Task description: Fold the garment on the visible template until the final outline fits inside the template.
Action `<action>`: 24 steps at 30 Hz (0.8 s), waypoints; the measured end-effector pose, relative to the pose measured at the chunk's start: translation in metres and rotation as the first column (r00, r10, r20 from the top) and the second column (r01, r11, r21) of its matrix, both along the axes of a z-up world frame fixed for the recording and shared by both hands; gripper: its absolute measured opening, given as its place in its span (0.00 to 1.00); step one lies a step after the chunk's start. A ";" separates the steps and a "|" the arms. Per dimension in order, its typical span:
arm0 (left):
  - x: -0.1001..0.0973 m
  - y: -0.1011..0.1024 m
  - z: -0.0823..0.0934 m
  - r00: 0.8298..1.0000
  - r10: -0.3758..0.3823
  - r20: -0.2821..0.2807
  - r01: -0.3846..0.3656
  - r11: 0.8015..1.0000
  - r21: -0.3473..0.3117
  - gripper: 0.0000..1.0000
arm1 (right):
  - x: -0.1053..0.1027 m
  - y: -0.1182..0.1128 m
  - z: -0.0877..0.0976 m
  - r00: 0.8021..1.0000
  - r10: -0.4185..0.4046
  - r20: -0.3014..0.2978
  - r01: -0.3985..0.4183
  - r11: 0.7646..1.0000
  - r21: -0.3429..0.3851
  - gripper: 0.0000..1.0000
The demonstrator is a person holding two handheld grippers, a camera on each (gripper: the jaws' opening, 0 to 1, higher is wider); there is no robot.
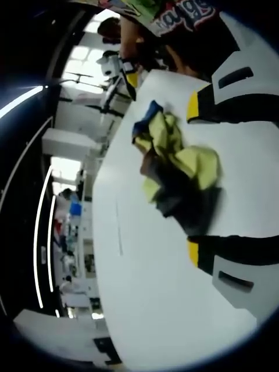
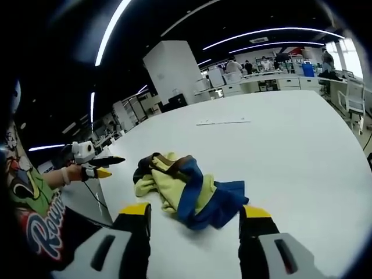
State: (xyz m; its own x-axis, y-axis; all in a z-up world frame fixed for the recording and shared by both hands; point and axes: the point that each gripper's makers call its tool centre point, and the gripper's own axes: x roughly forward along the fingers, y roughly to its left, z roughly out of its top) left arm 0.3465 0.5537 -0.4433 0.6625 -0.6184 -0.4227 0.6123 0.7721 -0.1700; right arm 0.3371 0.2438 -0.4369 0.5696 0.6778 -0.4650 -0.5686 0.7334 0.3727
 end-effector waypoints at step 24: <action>0.033 -0.025 -0.012 0.986 -0.165 0.015 0.165 0.986 0.030 0.44 | 0.042 0.039 -0.036 0.990 0.079 -0.121 -0.070 0.995 0.076 0.27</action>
